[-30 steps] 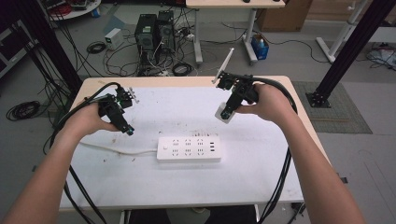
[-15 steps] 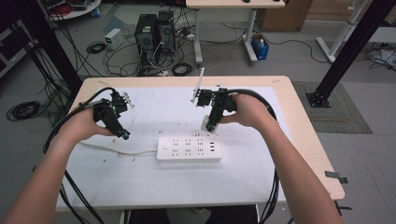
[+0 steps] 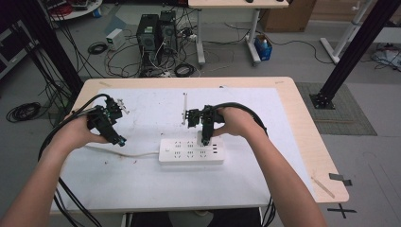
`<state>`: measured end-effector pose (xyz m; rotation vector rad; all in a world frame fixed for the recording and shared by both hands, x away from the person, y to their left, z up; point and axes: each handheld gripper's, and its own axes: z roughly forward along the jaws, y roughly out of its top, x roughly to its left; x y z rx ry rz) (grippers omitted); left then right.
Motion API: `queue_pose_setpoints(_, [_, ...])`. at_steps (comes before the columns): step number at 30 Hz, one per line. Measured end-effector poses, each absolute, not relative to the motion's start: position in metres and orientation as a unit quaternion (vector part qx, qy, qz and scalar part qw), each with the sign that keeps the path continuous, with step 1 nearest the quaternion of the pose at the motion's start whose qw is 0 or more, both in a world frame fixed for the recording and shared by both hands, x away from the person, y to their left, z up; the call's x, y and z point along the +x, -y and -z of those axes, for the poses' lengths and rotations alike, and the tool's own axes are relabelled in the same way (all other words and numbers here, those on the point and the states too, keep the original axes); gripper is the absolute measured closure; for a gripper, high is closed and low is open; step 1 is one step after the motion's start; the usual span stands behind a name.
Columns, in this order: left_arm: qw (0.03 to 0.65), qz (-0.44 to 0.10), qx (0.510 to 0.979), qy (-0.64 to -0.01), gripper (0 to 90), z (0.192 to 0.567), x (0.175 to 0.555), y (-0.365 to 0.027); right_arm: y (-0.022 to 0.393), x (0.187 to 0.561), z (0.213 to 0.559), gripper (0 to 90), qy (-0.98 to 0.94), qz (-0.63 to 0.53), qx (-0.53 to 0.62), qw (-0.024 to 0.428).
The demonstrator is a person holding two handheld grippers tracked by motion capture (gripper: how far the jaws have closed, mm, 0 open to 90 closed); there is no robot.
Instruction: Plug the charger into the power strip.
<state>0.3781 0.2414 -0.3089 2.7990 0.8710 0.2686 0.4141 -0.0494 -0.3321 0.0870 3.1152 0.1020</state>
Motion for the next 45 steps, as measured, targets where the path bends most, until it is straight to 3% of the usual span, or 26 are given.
queue_pose_setpoints(29, [0.097,-0.076,0.954,-0.274,19.4,0.320,0.380,-0.227,0.036,0.412,0.360,63.3,-1.000,0.010,-0.003,0.021])
queue_pose_setpoints(38, [0.102,-0.078,0.954,-0.270,19.4,0.316,0.380,-0.222,0.049,0.417,0.365,62.2,-0.998,-0.056,-0.008,0.015])
queue_pose_setpoints(39, [0.102,-0.079,0.954,-0.272,19.4,0.317,0.380,-0.221,0.049,0.419,0.365,58.3,-0.999,-0.053,-0.004,0.009])
queue_pose_setpoints(40, [0.101,-0.078,0.954,-0.271,19.4,0.317,0.381,-0.221,0.049,0.419,0.368,44.7,-0.999,-0.041,-0.005,0.015])
queue_pose_setpoints(41, [0.102,-0.080,0.954,-0.271,19.4,0.317,0.381,-0.221,0.049,0.419,0.369,39.5,-0.999,-0.035,0.007,0.022])
queue_pose_setpoints(44, [0.106,-0.084,0.953,-0.270,19.4,0.315,0.380,-0.221,0.064,0.420,0.349,28.5,-0.991,-0.089,0.103,0.004])
queue_pose_setpoints(45, [0.107,-0.083,0.953,-0.271,19.4,0.315,0.380,-0.221,0.064,0.420,0.349,28.5,-0.991,-0.089,0.103,0.004])
